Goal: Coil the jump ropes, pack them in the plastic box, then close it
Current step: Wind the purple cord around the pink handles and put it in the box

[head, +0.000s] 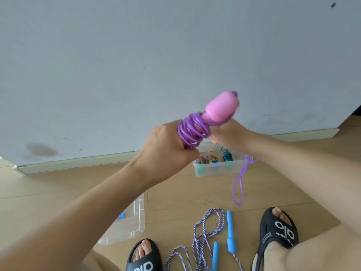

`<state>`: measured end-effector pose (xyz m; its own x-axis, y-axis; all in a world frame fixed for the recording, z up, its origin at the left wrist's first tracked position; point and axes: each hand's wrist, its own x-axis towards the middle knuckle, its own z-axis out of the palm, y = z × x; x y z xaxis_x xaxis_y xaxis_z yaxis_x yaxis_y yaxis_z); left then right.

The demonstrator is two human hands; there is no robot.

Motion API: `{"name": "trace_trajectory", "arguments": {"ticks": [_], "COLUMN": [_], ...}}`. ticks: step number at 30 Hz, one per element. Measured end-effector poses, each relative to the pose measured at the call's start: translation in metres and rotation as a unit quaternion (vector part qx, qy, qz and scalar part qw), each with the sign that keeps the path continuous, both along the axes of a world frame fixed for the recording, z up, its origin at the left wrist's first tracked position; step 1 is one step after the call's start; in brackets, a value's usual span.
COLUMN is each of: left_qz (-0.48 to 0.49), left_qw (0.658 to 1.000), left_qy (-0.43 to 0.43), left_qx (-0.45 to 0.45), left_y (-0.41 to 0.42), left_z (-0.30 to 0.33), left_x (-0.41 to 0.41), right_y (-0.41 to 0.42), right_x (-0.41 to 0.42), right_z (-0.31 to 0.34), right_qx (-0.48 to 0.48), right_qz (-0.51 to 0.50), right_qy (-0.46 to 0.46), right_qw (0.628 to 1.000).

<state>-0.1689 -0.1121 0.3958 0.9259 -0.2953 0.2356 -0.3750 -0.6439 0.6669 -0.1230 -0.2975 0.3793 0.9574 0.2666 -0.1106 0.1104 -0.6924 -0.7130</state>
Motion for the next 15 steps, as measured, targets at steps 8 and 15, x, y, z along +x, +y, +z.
{"name": "trace_trajectory", "arguments": {"ticks": [8,15], "left_qz": [0.172,0.019], "left_qw": [0.980,0.952], "left_qy": [0.096,0.042], "left_qx": [0.010,0.303], "left_y": [0.044,0.039], "left_z": [-0.017,-0.053], "left_x": [0.061,0.055], "right_y": [0.018,0.020], "right_x": [-0.026,-0.039], "right_z": [-0.011,0.035], "right_qx": [-0.020,-0.262], "right_qz": [0.005,0.079], "right_qy": [0.034,-0.275], "right_qw": [0.999,0.922]}}
